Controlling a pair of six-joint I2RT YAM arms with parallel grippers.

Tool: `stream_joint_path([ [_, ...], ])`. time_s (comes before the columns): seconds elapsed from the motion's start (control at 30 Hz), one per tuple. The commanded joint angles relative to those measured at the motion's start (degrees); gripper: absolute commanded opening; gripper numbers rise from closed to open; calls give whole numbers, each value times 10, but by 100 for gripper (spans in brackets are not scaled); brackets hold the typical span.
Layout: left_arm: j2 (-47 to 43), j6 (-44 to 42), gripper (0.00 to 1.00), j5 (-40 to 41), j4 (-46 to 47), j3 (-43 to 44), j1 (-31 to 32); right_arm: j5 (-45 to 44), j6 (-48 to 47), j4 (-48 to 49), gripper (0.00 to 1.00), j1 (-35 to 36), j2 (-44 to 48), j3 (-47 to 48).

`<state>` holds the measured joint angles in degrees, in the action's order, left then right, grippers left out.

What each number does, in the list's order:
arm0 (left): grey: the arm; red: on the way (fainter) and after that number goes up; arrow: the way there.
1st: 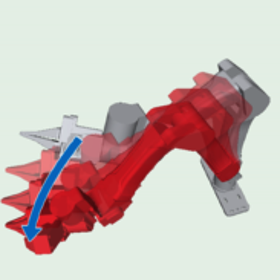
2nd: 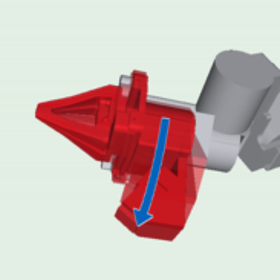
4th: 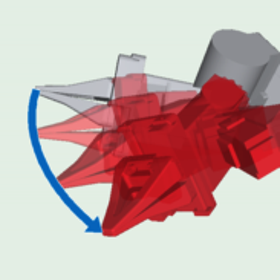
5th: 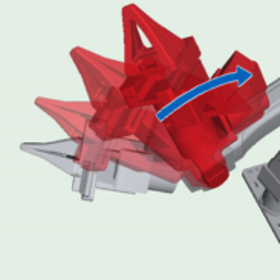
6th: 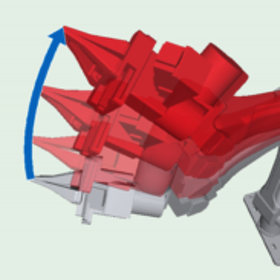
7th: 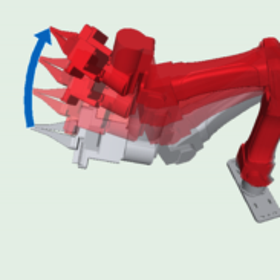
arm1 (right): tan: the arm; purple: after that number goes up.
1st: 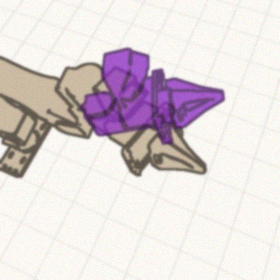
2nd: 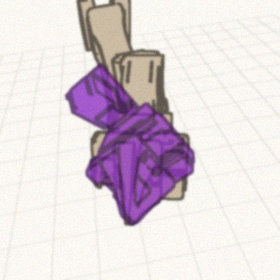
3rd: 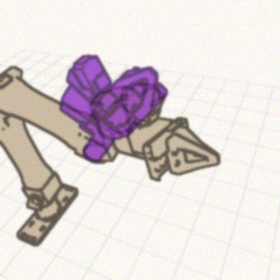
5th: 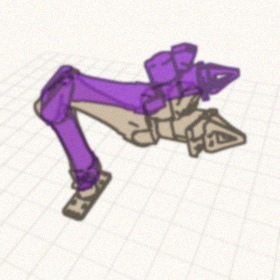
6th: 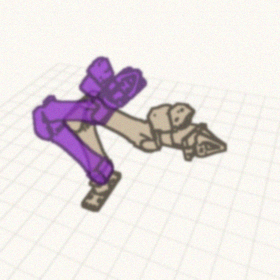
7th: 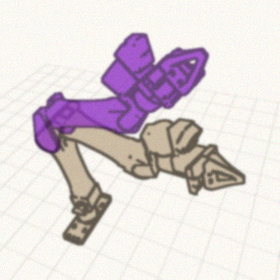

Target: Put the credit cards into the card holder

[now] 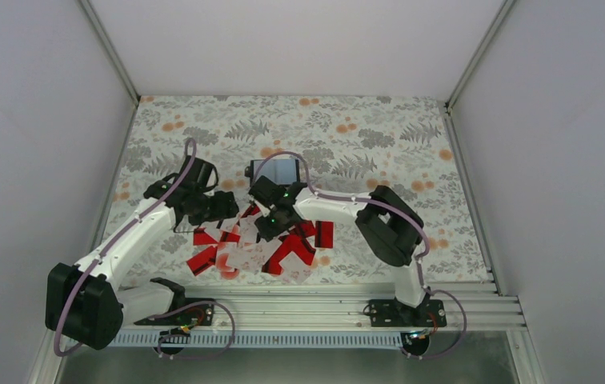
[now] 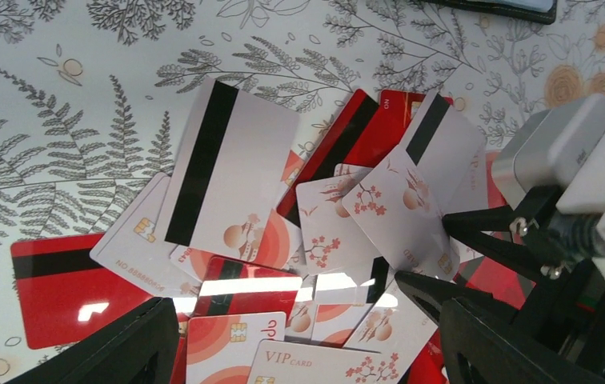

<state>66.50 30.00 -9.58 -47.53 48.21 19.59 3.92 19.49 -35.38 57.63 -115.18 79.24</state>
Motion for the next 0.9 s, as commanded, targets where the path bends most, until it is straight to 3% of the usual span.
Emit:
stream_joint_path([
  [0.0, 0, -9, 82, -25, 21, -2, -3, 55, 6, 6, 45, -29, 23, -22],
  [0.33, 59, -10, 82, -124, 80, -8, -3, 120, 10, 23, 45, -66, 46, -25],
  [0.87, 157, 67, 82, -277, 244, -37, -41, 190, 31, 45, 45, -121, 61, -21],
])
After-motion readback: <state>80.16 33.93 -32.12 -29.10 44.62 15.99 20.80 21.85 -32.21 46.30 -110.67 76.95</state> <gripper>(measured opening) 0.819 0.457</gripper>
